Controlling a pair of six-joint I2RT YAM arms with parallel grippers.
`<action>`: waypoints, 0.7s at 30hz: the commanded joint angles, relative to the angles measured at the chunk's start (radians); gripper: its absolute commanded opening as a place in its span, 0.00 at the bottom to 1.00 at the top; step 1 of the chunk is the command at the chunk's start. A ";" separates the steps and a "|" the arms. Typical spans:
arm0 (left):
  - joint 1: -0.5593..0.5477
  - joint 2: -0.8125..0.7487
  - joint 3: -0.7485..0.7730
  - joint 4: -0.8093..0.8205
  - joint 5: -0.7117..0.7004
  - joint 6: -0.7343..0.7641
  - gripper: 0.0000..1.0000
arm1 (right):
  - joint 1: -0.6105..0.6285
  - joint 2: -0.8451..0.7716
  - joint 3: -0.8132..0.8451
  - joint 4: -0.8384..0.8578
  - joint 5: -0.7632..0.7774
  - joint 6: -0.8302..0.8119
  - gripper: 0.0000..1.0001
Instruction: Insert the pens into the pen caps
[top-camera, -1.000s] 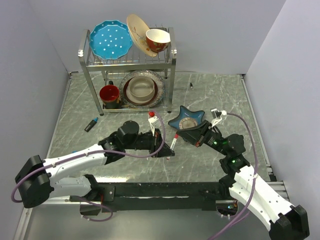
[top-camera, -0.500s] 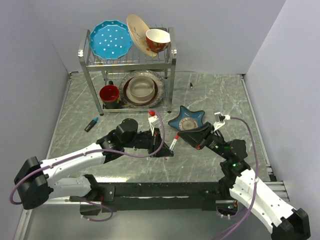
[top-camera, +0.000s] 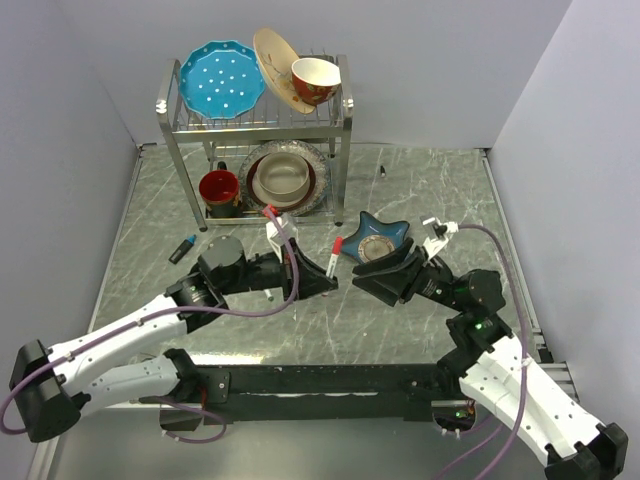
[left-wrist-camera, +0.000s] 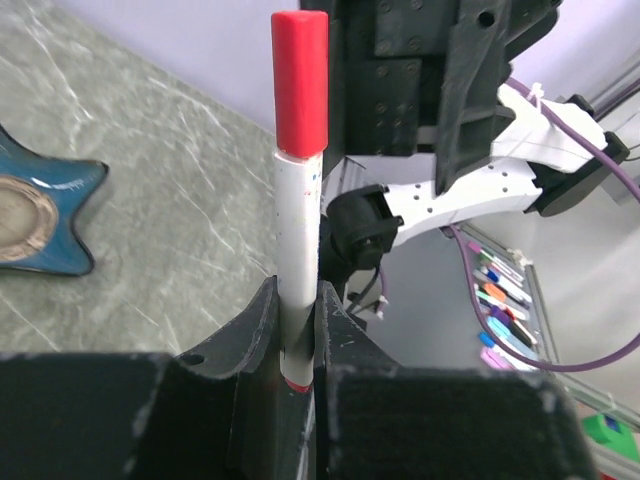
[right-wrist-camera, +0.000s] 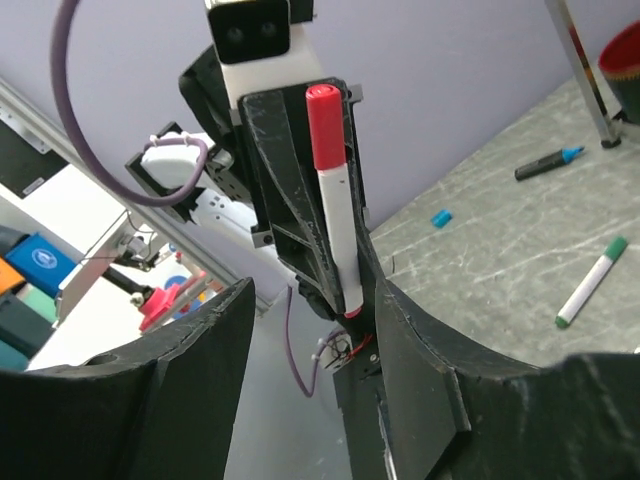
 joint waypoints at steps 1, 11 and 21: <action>0.000 -0.064 -0.010 -0.003 -0.050 0.062 0.01 | 0.008 0.022 0.119 -0.076 -0.011 -0.076 0.59; -0.001 -0.199 -0.085 -0.010 -0.049 0.085 0.01 | 0.062 0.141 0.375 -0.262 0.087 -0.221 0.61; -0.001 -0.221 -0.083 -0.036 -0.032 0.085 0.01 | 0.209 0.299 0.533 -0.339 0.236 -0.282 0.66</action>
